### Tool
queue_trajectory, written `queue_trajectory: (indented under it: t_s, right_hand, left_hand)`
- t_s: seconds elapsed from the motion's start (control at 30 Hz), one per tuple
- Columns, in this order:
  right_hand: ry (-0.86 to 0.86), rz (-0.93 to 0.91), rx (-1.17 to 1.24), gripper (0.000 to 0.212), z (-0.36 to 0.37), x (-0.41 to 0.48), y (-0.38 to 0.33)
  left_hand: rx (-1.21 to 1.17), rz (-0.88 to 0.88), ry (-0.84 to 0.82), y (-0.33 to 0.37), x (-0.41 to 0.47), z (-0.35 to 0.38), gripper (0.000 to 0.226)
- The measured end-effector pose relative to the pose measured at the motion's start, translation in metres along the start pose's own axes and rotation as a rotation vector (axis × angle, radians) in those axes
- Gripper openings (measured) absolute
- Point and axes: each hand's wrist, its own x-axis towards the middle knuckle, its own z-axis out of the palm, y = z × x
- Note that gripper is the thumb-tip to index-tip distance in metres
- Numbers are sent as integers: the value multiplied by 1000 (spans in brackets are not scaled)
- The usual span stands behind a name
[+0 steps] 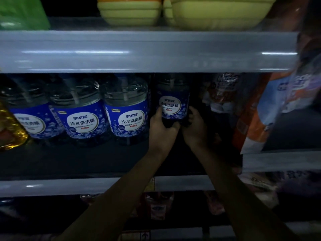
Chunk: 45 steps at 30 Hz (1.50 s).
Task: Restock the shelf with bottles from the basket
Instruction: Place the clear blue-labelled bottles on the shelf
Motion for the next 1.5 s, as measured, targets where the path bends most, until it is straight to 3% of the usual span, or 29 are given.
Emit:
queue_trajectory:
  t_s: [0.2, 0.5, 0.77, 1.17, 1.5]
  right_hand:
    - [-93, -41, -163, 65, -12, -30, -3]
    - [-212, -88, -370, 52, -30, -48, -25]
    - [-247, -105, -528, 63, -49, -96, -66]
    - [-443, -293, -677, 87, -11, -206, -169]
    - [-791, -504, -760, 90, 79, -298, -228]
  left_hand:
    - [330, 6, -95, 4, -26, -9, 72]
    - [558, 74, -192, 19, -48, -36, 47]
    - [756, 217, -233, 41, -88, -94, 60]
    - [1014, 341, -148, 62, -174, -247, 85]
    - [1221, 215, -111, 40, -263, -403, 85]
